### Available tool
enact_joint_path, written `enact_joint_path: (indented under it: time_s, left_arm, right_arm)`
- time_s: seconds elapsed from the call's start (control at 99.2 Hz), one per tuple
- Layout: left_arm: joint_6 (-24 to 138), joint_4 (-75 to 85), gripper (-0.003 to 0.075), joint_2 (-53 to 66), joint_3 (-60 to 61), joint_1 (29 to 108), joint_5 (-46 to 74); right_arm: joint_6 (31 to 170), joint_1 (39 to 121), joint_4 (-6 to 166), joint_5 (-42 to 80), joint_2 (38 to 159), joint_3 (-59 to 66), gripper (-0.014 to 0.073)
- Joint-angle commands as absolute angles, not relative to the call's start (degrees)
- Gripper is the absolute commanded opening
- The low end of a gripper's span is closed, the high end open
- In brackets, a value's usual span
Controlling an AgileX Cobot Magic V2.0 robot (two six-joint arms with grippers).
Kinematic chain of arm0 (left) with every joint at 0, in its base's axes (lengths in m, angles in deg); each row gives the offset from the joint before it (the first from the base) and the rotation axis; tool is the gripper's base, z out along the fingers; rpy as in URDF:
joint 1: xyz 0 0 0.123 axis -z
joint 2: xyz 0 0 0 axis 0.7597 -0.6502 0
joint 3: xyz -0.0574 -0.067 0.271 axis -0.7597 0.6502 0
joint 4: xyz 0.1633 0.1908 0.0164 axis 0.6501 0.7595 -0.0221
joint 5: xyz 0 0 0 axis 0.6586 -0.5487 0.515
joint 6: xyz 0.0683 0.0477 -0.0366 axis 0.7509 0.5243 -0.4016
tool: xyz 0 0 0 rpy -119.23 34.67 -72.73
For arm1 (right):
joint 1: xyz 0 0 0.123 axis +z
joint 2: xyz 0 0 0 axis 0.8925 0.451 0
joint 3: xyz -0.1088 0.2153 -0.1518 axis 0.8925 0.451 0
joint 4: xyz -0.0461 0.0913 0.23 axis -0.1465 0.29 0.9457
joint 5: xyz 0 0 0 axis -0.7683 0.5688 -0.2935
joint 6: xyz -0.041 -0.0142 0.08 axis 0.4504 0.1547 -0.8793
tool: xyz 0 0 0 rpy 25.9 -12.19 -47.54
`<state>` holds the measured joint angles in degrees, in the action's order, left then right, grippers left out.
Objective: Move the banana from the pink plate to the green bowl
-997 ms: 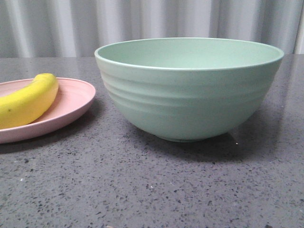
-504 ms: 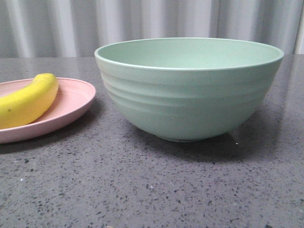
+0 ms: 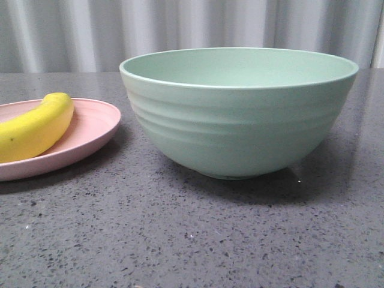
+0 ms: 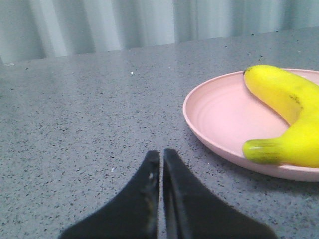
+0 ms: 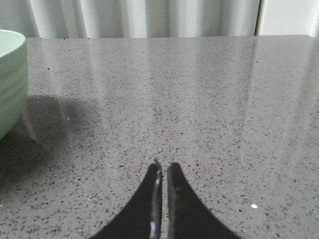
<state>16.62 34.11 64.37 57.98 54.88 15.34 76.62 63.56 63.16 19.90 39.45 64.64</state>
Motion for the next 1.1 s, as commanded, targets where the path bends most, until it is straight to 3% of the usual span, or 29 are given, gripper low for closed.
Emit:
enact_joint_path:
  time_s: [0.0, 0.322, 0.957, 1.038, 1.088]
  left_arm:
    - [16.65, 32.62, -0.002, 66.07, 58.55, 55.12, 21.55]
    - [16.65, 27.65, -0.002, 62.97, 56.46, 55.12, 23.58]
    - [16.65, 27.63, -0.0015, 40.51, 37.72, 55.12, 27.13]
    - [16.65, 27.63, 0.0059, 38.9, 37.72, 55.12, 28.09]
    - [16.65, 27.63, 0.0177, 38.19, 37.72, 55.12, 28.73]
  right_arm:
    - [76.96, 63.26, 62.95, 25.24, 38.04, 65.77, -0.0071]
    - [76.96, 63.49, 66.42, 23.02, 41.88, 62.89, -0.0071]
    - [76.96, 63.49, 68.73, 17.52, 65.42, 43.17, -0.0055]
    - [76.96, 63.49, 69.89, 17.52, 66.27, 43.17, -0.0055]
    - [76.96, 63.49, 70.04, 17.81, 66.38, 43.28, -0.0055]
